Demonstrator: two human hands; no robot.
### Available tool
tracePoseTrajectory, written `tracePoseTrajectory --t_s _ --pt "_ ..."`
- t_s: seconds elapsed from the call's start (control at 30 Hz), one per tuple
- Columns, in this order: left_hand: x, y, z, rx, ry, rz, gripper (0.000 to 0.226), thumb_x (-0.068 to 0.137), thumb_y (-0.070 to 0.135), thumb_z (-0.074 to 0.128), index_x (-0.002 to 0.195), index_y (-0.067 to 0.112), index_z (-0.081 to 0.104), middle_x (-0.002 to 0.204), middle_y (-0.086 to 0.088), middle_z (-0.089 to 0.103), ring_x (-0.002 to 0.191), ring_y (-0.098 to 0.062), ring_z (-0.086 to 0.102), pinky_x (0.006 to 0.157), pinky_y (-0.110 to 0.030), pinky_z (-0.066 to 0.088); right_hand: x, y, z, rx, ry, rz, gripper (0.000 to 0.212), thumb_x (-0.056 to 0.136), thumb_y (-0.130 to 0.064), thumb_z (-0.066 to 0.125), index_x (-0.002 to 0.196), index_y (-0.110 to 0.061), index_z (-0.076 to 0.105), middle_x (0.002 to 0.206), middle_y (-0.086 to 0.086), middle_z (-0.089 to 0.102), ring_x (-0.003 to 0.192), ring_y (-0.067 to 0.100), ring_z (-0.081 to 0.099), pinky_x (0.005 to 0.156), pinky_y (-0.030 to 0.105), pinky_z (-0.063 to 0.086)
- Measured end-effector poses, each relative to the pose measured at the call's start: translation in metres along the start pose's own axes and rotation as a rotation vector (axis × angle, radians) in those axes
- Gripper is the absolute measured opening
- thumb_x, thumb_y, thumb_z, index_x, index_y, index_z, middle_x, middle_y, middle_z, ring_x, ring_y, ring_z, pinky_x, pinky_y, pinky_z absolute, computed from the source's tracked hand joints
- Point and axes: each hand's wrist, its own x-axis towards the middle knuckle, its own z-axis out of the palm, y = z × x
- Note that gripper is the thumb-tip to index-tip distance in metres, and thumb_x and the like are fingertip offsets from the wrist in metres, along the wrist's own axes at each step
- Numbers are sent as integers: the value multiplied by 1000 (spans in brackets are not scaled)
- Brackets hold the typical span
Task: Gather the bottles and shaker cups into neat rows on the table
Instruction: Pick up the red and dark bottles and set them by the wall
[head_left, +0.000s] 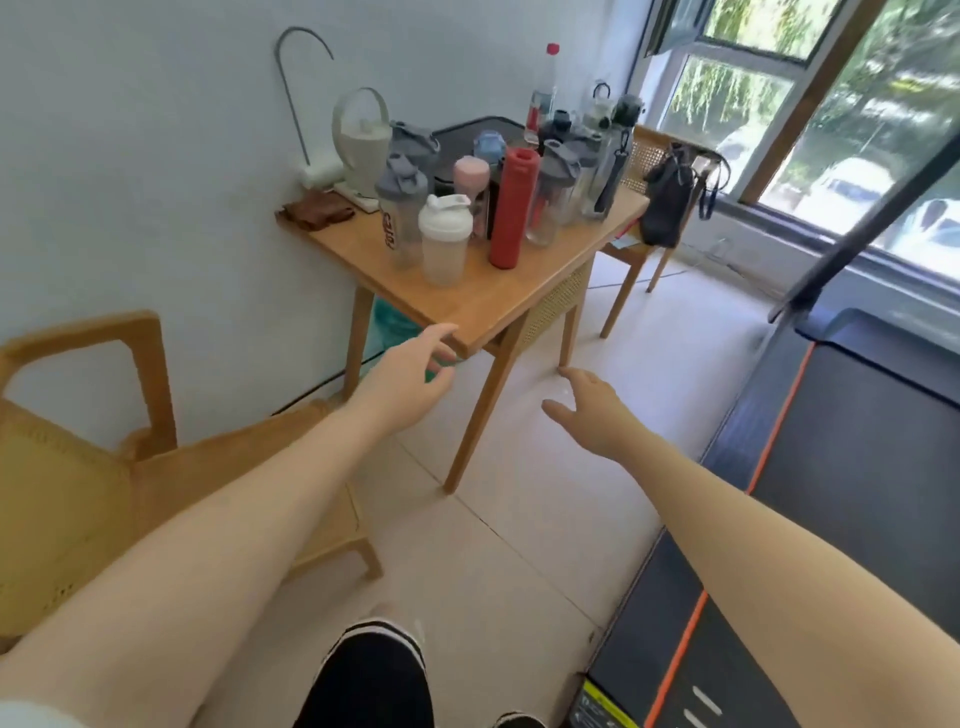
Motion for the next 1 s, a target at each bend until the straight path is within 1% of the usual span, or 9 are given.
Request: tracePoseTrajectory --t_s 0.17,0.3,0.4,0.47,0.57,0.67,0.77,0.87,1.0 --pt "102 -26 25 -40 -120 48 50 92 15 49 139 18 34 119 1 57 88 -9 54 77 -20 43 75 27 9 -36 -59 73 62 95 -37 45 145 -11 22 153 8 25 141 25 21 114 40 25" --pt "198 -31 47 -24 -312 117 51 92 17 49 140 23 32 117 5 55 85 -8 55 70 -21 49 131 56 -5 -50 -148 280 62 94 -40 45 145 -12 23 153 7 26 140 26 25 112 41 27" --pt "265 -23 70 4 -378 198 51 92 18 48 140 24 32 122 3 56 92 -9 53 76 -22 43 168 73 -27 -26 -143 363 58 96 -39 42 143 -11 27 151 9 29 137 26 29 111 38 27" --pt "300 -12 89 -38 -417 194 50 91 16 47 139 20 34 122 0 56 91 -10 51 76 -22 40 187 86 -42 -7 -133 396 56 96 -38 42 143 -10 29 150 9 30 136 27 31 110 37 28" --pt "350 3 124 -82 -468 193 48 91 15 47 138 19 36 120 -2 57 92 -11 51 78 -23 40 222 117 -68 -20 -118 424 56 96 -38 42 143 -11 29 150 9 30 136 28 30 111 39 28" --pt "399 15 158 -87 -474 214 48 91 17 47 137 21 37 119 -1 58 93 -10 53 82 -25 43 265 161 -93 -4 -84 453 56 96 -38 43 142 -11 29 150 10 31 136 29 31 111 40 28" --pt "452 39 190 -122 -453 197 48 92 19 49 138 22 36 119 0 58 95 -10 53 82 -23 44 314 206 -125 -24 -92 429 56 96 -39 42 143 -11 29 150 10 31 136 28 32 111 41 30" --pt "506 72 214 -140 -418 161 48 92 18 49 138 22 35 120 0 56 96 -10 52 82 -22 44 365 248 -171 -59 -124 390 56 96 -40 42 143 -12 29 150 9 30 136 28 31 110 40 30" --pt "574 117 230 -137 -340 123 48 93 16 49 138 22 35 120 2 56 93 -10 52 81 -20 45 429 289 -245 -87 -113 281 54 95 -41 42 141 -13 32 149 8 33 134 26 34 109 39 30"
